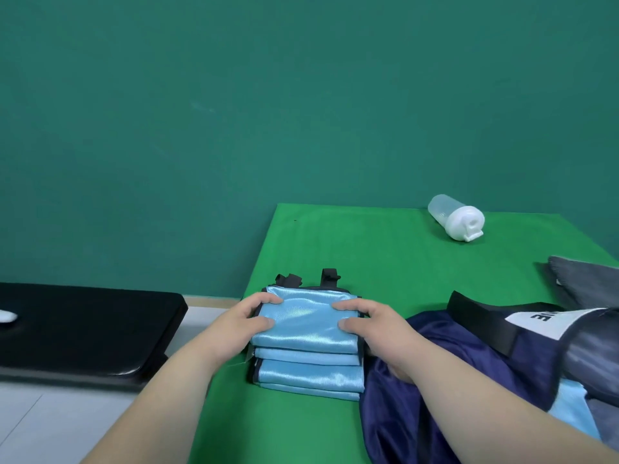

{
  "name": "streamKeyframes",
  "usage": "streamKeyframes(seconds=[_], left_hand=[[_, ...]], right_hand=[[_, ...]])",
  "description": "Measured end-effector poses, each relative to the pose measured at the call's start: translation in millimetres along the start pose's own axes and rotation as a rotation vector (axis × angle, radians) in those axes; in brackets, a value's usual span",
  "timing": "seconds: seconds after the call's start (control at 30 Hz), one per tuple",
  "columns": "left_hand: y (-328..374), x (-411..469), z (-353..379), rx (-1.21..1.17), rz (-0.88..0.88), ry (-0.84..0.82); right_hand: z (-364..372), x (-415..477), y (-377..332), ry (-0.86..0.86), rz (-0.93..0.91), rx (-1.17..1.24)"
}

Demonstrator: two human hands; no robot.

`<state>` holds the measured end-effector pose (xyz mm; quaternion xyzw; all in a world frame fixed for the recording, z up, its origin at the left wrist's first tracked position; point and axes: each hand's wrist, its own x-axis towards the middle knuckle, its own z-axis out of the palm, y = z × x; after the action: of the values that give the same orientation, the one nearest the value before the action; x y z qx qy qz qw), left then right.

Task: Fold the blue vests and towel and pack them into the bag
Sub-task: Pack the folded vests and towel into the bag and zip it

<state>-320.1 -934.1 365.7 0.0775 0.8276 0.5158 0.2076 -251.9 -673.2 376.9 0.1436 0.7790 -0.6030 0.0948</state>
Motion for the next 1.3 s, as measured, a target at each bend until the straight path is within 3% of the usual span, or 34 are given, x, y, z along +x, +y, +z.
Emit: streamKeyframes(seconds=[0.27,0.6,1.0,1.3], left_hand=[[-18.6,-16.3,3.2,-0.131,0.019,0.024],[-0.3,-16.5,2.7,-0.229,0.048,0.041],[3.4,-49.5,13.3,-0.131,0.145,0.152],[-12.8,-55.4,26.9,-0.122,0.080,0.139]], right_hand=[[6.0,-3.8,1.9,-0.025,-0.029,-0.113],[6.7,-9.8,-0.3,-0.007,-0.029,-0.004],[1.2,-30.9,3.4,0.035,-0.114,0.048],[2.1,-46.0,11.5,0.026,-0.086,-0.058]])
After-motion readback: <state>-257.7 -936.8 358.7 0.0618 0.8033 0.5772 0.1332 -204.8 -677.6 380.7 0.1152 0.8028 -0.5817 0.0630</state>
